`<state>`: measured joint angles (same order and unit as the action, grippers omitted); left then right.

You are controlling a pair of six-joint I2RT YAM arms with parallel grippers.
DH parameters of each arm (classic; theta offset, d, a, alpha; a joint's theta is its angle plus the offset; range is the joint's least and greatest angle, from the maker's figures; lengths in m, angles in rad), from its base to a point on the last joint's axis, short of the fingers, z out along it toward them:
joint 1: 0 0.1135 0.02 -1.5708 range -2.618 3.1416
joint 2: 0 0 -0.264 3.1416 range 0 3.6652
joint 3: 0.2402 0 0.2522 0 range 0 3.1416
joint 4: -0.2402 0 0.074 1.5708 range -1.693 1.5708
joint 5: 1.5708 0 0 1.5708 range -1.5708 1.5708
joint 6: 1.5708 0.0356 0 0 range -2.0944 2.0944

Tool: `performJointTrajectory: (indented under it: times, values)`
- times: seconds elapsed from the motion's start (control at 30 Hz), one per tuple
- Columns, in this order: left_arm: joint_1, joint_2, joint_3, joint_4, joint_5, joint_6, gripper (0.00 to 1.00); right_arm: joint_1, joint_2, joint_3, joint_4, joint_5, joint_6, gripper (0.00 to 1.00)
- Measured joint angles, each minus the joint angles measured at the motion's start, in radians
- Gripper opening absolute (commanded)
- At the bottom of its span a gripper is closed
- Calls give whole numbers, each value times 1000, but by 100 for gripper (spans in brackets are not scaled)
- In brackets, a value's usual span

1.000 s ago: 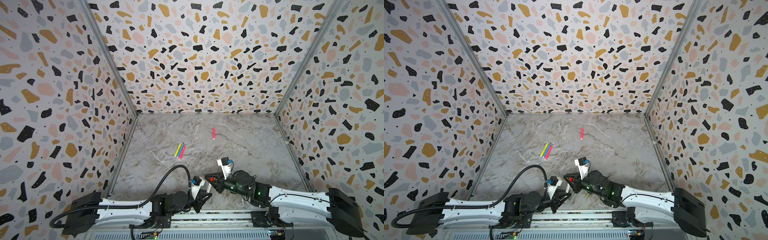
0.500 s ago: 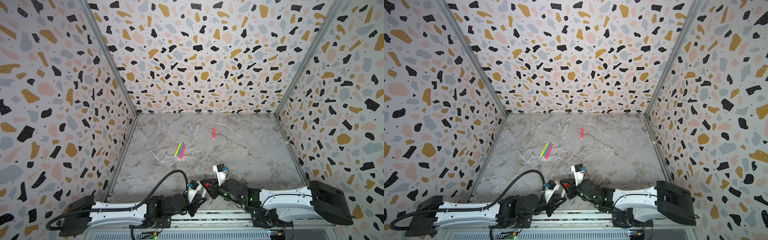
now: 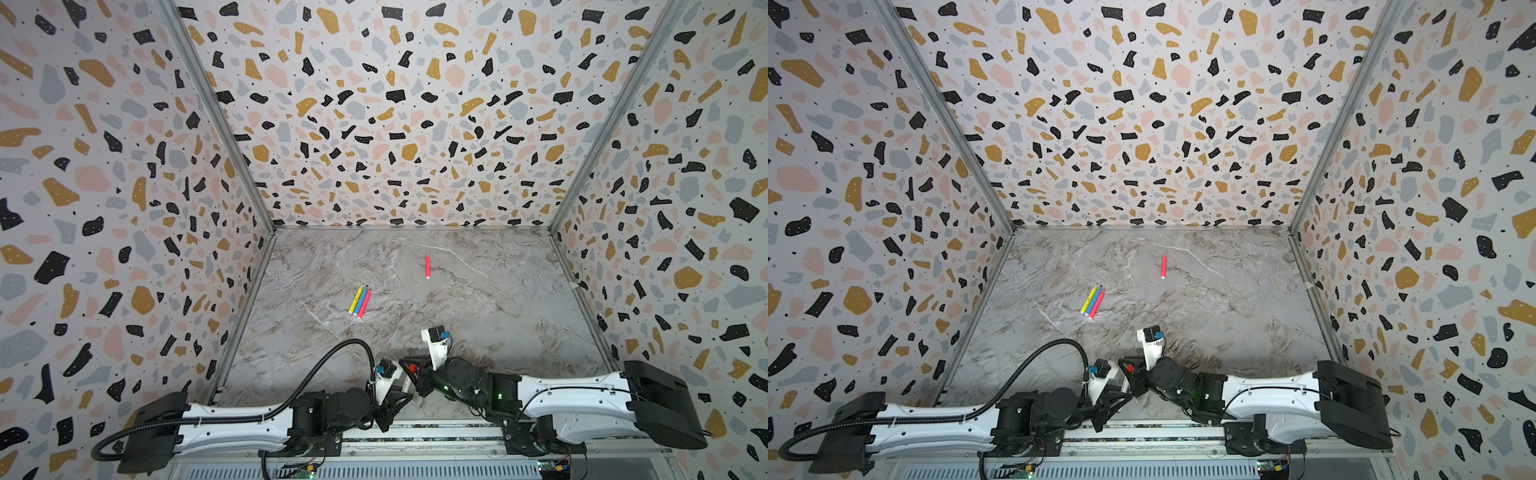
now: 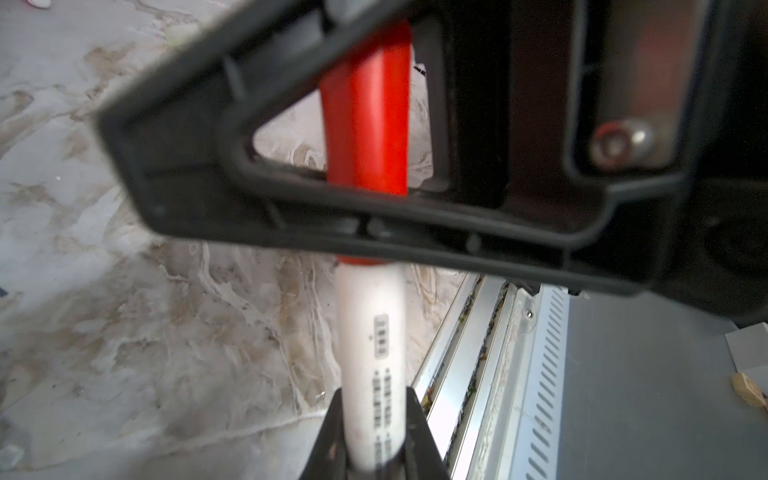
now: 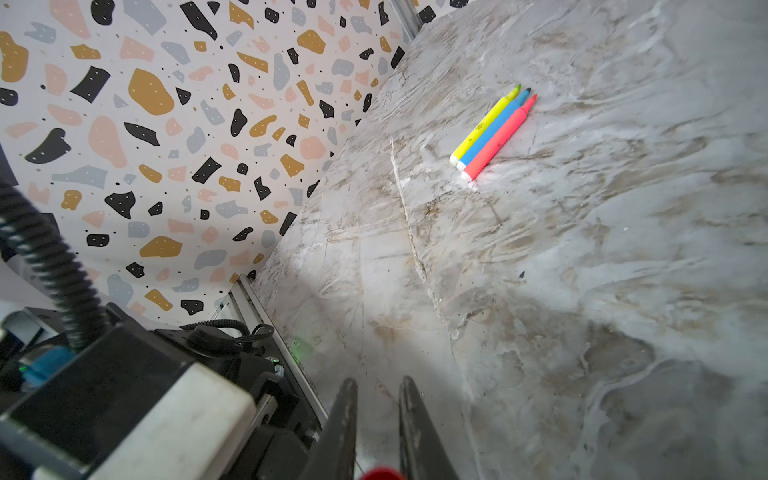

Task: Insert the pens into the pen caps
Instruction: 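Press the red cap down onto the marker with the right gripper, then open the right gripper and draw it back from the capped marker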

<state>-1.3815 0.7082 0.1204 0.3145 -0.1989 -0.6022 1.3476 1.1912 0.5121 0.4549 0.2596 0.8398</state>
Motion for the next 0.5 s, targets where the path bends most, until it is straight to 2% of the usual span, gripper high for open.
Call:
performJointTrajectory:
  times: [0.07, 0.13, 0.3, 0.5]
  values:
    - [4, 19, 0, 66, -21, -3, 0, -25, -48, 20, -69, -41, -30, 59]
    - [20, 28, 11, 122, -51, -8, 0, -36, -101, 29, -139, -73, -68, 70]
    - [28, 32, 21, 203, -93, -15, 0, -80, -289, 31, -255, -100, -146, 73]
    - [28, 18, 21, 230, -118, -16, 0, -126, -478, -59, -267, -113, -145, 73]
